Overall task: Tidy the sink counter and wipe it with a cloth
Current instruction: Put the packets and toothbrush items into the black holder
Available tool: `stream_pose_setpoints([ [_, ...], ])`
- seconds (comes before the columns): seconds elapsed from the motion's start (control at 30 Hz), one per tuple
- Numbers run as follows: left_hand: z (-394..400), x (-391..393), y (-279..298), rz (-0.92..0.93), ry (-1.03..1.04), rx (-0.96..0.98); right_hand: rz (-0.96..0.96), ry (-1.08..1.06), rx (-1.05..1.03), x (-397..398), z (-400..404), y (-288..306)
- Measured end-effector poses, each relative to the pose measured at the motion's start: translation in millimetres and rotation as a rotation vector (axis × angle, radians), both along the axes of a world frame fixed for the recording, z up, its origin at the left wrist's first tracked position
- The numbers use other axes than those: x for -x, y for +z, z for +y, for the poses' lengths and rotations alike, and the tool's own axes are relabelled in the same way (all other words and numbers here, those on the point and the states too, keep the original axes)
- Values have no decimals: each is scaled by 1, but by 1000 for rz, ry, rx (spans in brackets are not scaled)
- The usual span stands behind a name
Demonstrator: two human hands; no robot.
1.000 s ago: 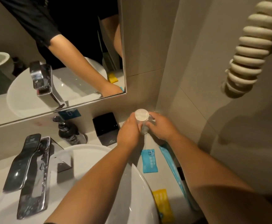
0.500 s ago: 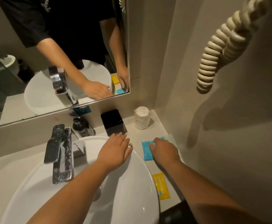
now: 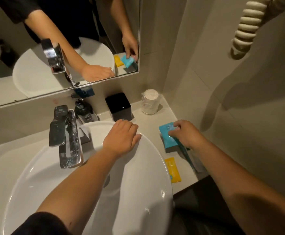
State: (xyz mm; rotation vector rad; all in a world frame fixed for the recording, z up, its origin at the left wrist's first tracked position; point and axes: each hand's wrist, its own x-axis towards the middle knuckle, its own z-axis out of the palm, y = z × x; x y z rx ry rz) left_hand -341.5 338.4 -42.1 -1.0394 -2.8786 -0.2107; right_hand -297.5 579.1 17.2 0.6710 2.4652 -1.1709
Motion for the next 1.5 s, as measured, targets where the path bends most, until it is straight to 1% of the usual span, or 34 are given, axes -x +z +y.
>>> stream_pose_setpoints([
  [0.07,0,-1,1,15,-2,-2,-28,-14,42,-29,11,8],
  [0.17,1,-1,2,8,-3,5,-174,2,94,-72,3,-8],
  [0.27,1,-2,2,13,8,10,-240,61,7,-92,-11,-34],
  [0.37,1,-3,3,12,12,2,-238,48,-42,-95,-14,-41],
  [0.6,0,-5,0,17,20,-17,-272,42,-44,-90,-19,-30],
  [0.73,0,-4,0,12,14,-22,-264,-30,78,-91,-21,-26],
  [0.87,0,-4,0,17,14,-29,-291,-132,265,-90,-13,-30],
  [0.9,1,-4,1,19,11,-35,-294,-126,268,-88,-11,-31],
  [0.97,0,-4,2,15,6,-48,-290,-43,187,-83,-10,-34],
  [1.03,0,-3,2,5,7,-56,-275,-4,143,-78,-11,-28],
  [1.1,0,-3,2,-10,8,-54,-215,-35,184,-67,-8,-14],
  [1.13,1,-3,2,-16,5,-59,-144,-41,193,-57,-5,-4],
  [1.23,0,-1,-1,-13,-6,-83,152,5,169,-5,-9,35],
  [1.33,-2,1,-4,5,-22,-71,364,97,285,53,-42,65],
  [1.4,-2,1,-4,23,-33,-65,422,157,336,84,-70,67],
  [1.5,-2,1,-4,15,-40,-54,442,198,348,122,-100,47],
])
